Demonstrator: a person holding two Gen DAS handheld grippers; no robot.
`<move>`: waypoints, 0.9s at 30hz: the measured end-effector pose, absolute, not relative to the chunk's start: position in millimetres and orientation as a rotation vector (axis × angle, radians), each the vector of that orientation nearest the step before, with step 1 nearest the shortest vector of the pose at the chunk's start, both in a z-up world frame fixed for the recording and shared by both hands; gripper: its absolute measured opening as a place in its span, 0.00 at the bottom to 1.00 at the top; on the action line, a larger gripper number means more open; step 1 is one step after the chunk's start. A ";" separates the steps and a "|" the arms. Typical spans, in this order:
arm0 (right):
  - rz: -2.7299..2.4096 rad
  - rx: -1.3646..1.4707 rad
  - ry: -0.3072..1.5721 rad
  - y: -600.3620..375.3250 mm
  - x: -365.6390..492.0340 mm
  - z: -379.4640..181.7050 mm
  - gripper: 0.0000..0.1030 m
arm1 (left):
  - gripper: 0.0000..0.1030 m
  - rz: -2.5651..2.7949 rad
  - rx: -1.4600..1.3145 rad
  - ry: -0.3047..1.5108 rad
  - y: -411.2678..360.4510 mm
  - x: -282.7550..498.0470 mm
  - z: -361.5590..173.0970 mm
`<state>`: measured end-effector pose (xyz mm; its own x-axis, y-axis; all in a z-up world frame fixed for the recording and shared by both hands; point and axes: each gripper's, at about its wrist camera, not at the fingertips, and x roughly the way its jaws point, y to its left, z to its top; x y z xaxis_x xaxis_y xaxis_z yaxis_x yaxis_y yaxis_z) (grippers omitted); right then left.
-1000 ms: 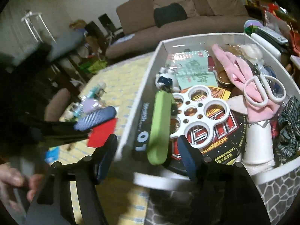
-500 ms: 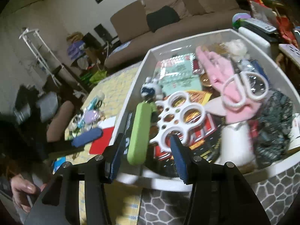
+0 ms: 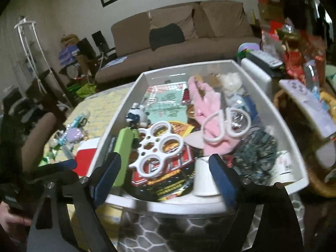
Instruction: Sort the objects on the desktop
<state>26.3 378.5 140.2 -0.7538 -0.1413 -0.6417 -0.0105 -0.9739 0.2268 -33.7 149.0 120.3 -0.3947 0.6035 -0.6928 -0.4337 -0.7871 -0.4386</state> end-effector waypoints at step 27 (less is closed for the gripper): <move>-2.656 0.964 -0.059 262.7 53.0 163.0 0.99 | 1.00 2.487 -1.220 -0.322 -19.3 3.3 114.8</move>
